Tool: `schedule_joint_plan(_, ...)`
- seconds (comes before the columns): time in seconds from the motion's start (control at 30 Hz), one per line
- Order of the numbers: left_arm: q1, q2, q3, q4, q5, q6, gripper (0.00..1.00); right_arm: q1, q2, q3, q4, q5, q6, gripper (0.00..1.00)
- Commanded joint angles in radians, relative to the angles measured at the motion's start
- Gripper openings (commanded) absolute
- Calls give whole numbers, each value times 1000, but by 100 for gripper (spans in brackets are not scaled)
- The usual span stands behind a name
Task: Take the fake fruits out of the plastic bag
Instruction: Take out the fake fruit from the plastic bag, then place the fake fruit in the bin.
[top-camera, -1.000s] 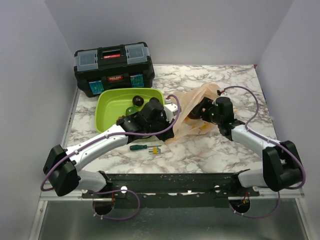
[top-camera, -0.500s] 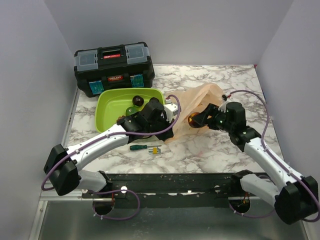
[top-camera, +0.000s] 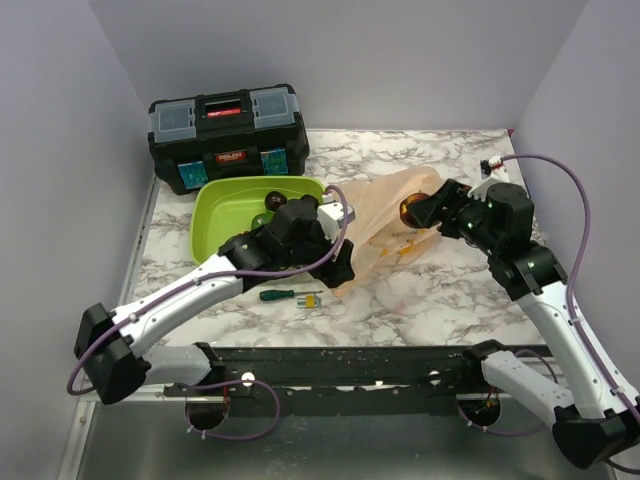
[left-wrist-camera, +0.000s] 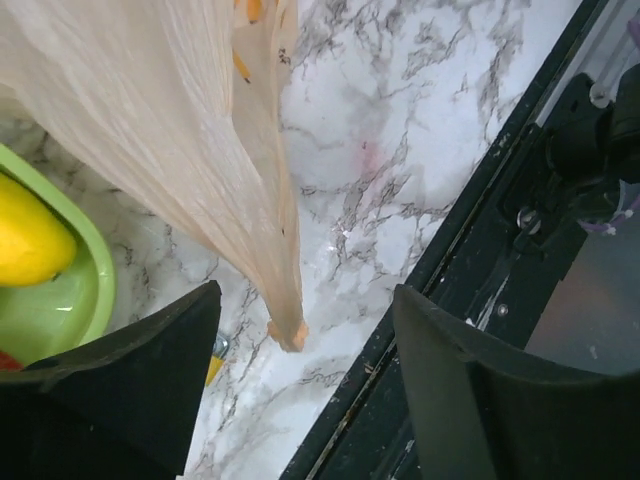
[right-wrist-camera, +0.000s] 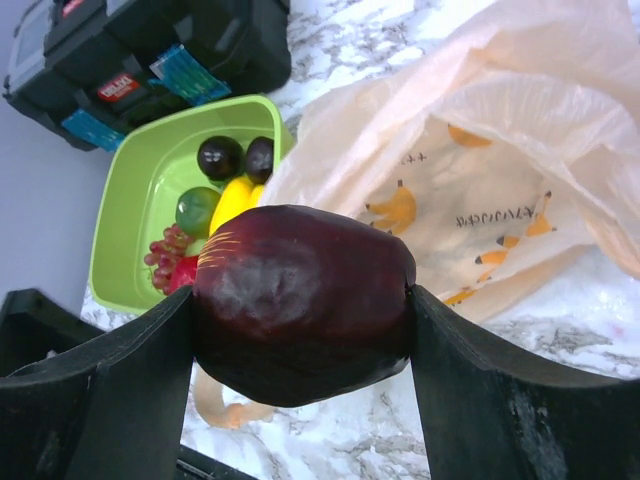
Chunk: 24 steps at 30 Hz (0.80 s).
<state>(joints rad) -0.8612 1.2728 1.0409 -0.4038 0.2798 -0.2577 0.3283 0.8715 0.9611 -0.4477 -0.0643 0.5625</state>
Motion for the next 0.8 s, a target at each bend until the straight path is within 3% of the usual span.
schedule_joint_plan(0.0, -1, -155, 13, -65, -76, 16, 73, 3, 69, 111, -63, 1, -48, 10)
schedule_joint_plan(0.27, 11, -498, -37, -200, -362, 38, 85, 57, 247, 194, 95, -133, 36, 7)
schedule_joint_plan(0.5, 14, -808, -124, -297, -551, 40, 88, 383, 504, 382, 156, 56, 11, 7)
schedule_joint_plan(0.77, 14, -1032, -218, -322, -631, 53, 89, 562, 892, 667, 230, 138, 6, 7)
